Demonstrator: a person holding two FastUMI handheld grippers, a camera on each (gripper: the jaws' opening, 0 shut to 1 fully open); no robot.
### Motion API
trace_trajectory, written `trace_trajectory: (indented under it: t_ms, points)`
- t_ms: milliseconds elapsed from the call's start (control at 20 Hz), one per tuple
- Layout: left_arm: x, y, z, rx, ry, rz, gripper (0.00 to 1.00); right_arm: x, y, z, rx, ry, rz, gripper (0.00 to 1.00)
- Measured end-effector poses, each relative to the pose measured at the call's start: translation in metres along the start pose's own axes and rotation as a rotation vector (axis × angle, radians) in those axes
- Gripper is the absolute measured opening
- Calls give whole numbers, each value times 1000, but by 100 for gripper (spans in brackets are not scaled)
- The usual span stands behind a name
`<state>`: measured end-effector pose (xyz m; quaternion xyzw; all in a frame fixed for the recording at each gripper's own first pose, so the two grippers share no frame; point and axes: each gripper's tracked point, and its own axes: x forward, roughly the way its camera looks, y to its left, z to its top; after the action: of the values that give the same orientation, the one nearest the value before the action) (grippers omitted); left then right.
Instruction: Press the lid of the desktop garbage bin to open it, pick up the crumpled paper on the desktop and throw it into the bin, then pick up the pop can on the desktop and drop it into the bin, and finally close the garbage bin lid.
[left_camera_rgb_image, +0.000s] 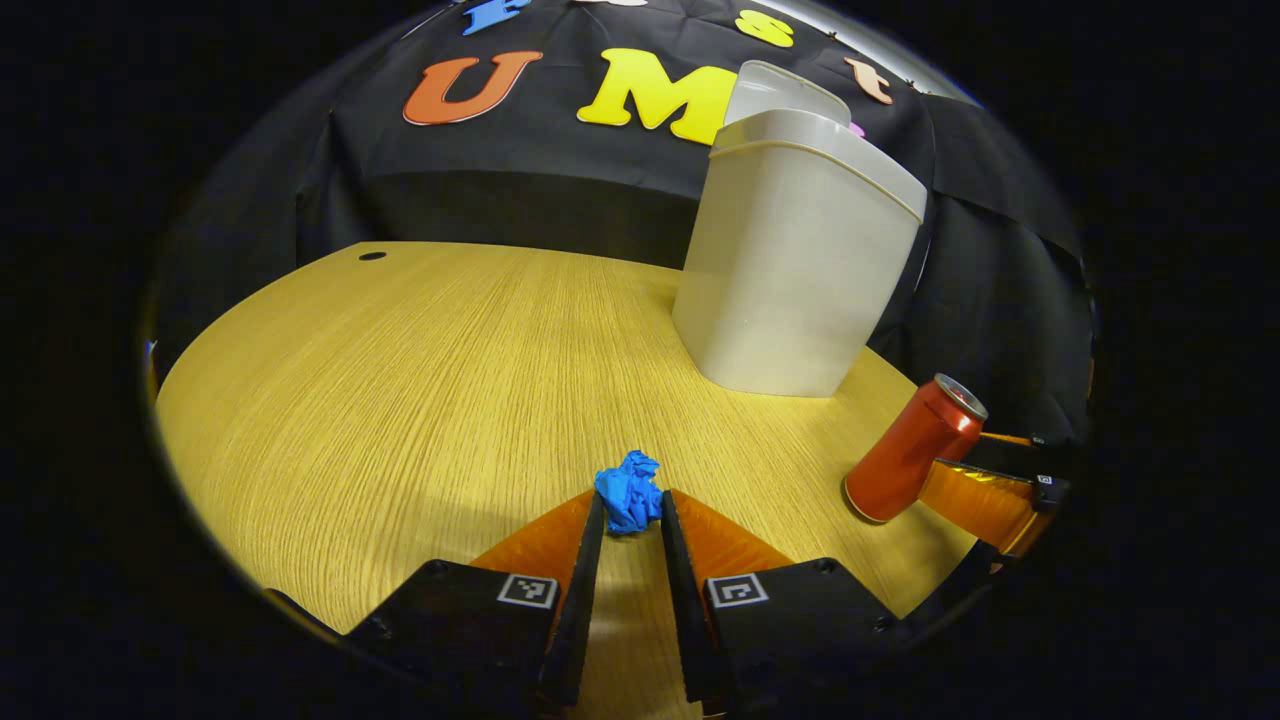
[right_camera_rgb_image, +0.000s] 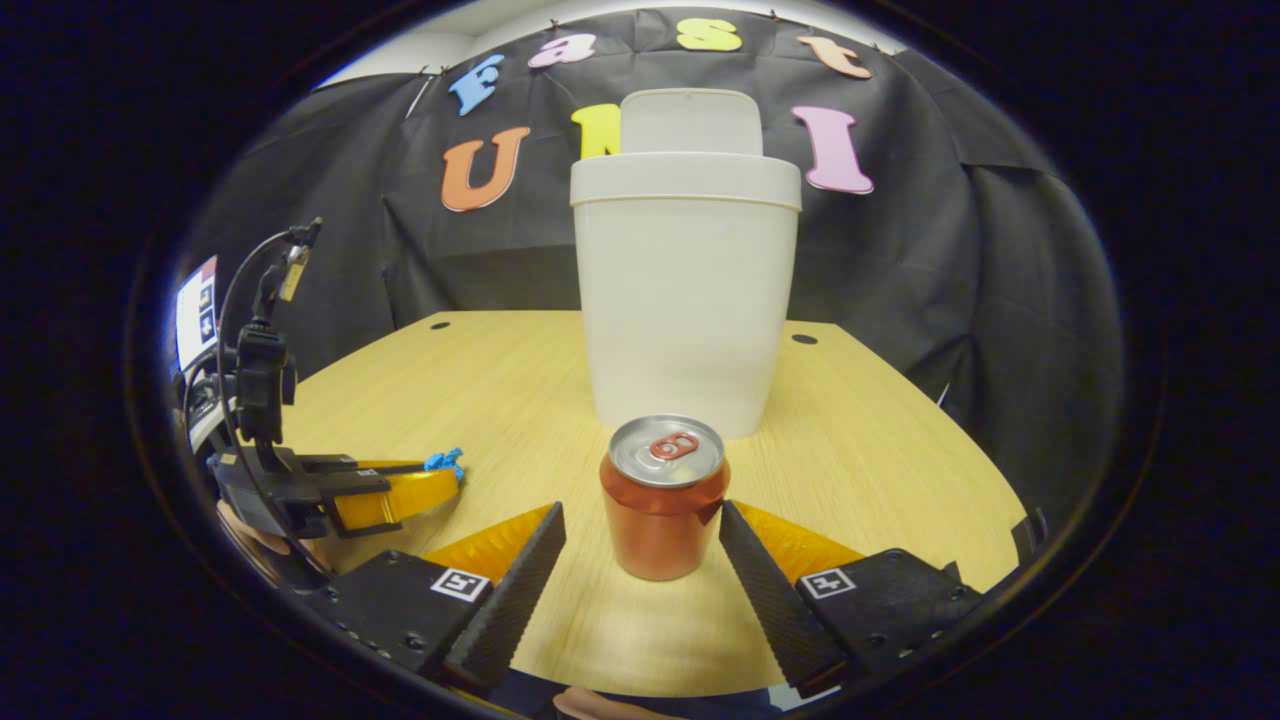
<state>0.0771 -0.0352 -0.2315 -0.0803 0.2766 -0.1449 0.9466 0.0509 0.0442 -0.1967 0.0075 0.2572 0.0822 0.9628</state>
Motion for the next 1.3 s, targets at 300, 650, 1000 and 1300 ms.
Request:
trace_trajectory:
  t_ms: [300,650,1000,1300]
  points:
    - [-11,12,14,-40,-40,36,28,15,2,1,3,-52,3,96]
    - [-35,-11,37,-11,-111,-10,25,20,8,3,29,-75,61,81]
    - [-39,-24,39,35,-120,10,24,-3,1,12,9,-153,58,80]
    - [-66,-29,72,115,-237,126,24,-48,-13,59,-83,-336,-17,80]
